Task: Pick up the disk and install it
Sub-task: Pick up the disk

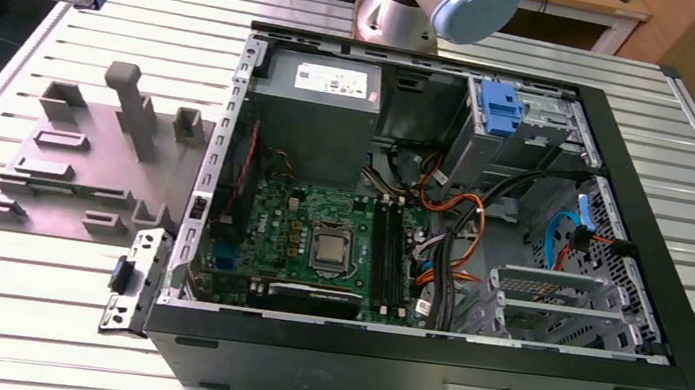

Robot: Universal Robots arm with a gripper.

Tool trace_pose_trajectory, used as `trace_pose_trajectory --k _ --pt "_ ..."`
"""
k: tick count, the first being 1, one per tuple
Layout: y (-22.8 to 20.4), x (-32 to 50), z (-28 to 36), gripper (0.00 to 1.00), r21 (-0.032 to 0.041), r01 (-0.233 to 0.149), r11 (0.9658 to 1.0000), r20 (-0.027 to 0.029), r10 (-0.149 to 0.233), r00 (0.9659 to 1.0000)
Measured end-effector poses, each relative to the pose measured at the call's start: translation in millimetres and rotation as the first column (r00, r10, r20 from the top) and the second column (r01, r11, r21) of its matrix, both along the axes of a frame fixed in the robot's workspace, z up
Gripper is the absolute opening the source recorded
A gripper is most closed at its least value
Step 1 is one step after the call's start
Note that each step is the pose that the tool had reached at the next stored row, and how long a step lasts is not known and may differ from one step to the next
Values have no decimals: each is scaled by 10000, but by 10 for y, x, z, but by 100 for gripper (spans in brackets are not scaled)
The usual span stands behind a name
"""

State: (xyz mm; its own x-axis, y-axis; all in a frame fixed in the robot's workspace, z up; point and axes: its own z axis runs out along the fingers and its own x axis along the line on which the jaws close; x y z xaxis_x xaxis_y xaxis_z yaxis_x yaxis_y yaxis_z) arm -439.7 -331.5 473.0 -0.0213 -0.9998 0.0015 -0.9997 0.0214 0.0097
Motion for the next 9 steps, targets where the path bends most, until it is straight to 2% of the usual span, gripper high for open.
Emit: trace_pose_trajectory --k 9 --pt "0 63 0 36 -1 0 10000 -1 0 10000"
